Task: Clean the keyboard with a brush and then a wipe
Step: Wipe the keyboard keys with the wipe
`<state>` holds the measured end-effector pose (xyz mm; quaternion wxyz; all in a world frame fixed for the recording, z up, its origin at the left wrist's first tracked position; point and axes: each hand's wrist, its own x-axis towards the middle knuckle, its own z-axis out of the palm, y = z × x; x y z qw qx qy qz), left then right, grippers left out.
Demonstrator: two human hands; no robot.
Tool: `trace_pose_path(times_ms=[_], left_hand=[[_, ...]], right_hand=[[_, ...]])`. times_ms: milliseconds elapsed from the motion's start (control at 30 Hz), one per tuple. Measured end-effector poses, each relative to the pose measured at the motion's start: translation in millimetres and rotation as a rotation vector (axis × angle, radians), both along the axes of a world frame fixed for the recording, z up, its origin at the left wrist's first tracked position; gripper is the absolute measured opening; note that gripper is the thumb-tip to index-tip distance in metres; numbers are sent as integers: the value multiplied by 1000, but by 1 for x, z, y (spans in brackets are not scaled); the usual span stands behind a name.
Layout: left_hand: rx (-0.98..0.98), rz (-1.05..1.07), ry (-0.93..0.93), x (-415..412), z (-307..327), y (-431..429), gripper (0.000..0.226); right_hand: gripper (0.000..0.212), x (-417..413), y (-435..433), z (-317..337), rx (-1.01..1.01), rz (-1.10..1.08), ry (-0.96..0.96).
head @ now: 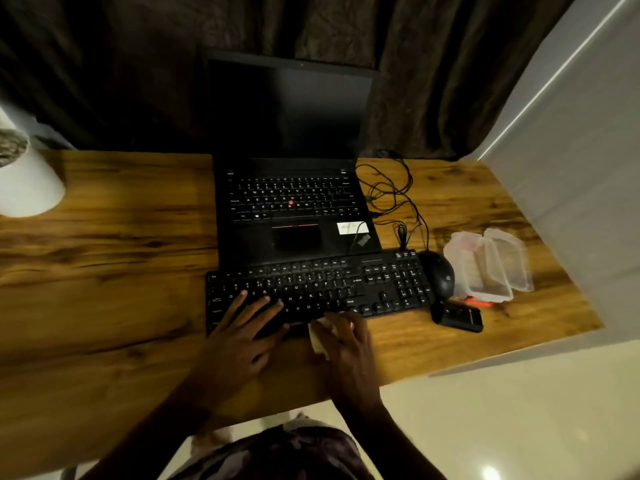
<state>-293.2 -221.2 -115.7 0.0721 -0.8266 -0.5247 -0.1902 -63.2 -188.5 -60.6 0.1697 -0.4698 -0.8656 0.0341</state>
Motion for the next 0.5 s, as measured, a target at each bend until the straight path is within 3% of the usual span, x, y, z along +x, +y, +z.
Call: trace_pose_path(times_ms=[133, 400, 500], left_hand=[[56, 45, -91, 11, 4, 1, 33], [-64, 203, -102, 35, 13, 11, 52], [-95, 279, -108, 45, 18, 14, 59]], right_hand=[[35, 35, 17, -3, -34, -107, 26], [35, 29, 22, -3, 19, 27, 34], [45, 53, 35, -7, -43, -51, 80]])
